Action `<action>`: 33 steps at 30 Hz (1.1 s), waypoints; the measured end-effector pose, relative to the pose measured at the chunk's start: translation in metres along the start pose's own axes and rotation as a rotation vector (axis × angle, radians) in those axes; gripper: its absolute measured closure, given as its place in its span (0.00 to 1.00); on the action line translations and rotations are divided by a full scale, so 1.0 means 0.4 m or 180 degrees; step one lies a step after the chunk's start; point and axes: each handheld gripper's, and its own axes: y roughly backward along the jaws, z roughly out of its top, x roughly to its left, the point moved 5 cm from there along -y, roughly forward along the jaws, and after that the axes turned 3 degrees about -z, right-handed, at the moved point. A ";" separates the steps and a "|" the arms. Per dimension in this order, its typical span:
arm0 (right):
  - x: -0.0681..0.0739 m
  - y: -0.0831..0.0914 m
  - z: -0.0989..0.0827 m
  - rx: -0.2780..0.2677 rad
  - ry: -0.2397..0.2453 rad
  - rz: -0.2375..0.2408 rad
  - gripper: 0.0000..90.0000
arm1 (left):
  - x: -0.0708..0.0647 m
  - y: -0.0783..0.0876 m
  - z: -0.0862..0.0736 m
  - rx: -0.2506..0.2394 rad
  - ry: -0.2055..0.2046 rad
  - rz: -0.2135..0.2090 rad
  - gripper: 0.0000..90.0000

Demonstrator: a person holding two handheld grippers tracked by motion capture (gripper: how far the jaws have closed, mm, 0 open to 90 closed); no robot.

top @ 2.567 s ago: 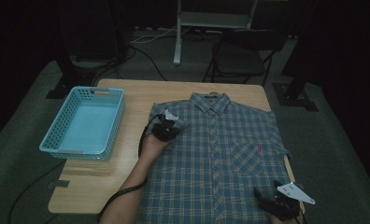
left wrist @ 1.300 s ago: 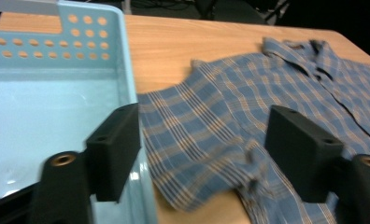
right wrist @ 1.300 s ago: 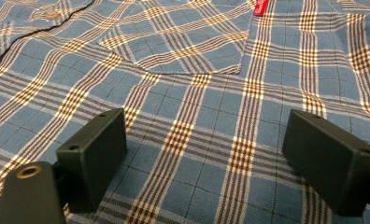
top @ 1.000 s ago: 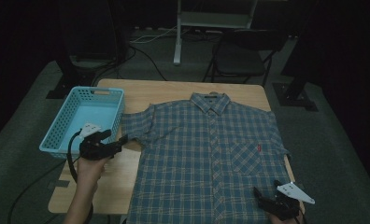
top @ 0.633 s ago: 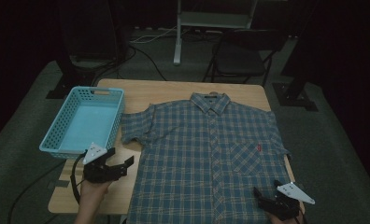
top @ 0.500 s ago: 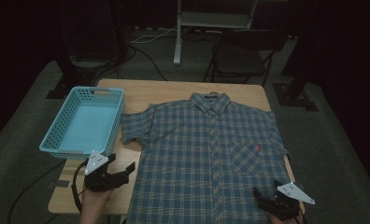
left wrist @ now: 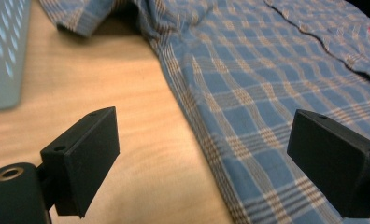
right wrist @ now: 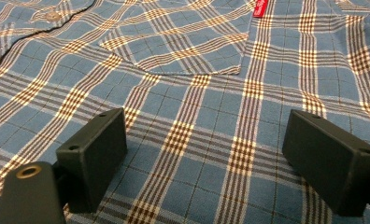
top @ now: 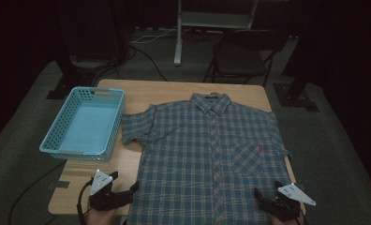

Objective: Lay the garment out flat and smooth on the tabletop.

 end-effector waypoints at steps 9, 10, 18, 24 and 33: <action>0.000 0.000 -0.001 -0.0016 0.0000 -0.0002 0.15 | -0.014 0.036 -0.030 -0.0410 -0.0155 0.0294 0.11; 0.000 0.000 -0.001 -0.0018 -0.0001 -0.0002 0.15 | -0.014 0.037 -0.036 -0.0434 -0.0155 0.0310 0.11; 0.000 0.000 -0.001 -0.0022 0.0001 0.0001 0.15 | -0.015 0.032 -0.082 -0.0397 -0.0200 0.0523 0.11; 0.000 0.000 -0.001 -0.0028 0.0000 0.0005 0.15 | -0.036 0.028 -0.092 -0.0531 -0.0466 0.0839 0.11; 0.000 0.000 -0.002 -0.0044 -0.0001 0.0006 0.15 | -0.039 0.018 -0.095 -0.0607 -0.0589 0.1030 0.11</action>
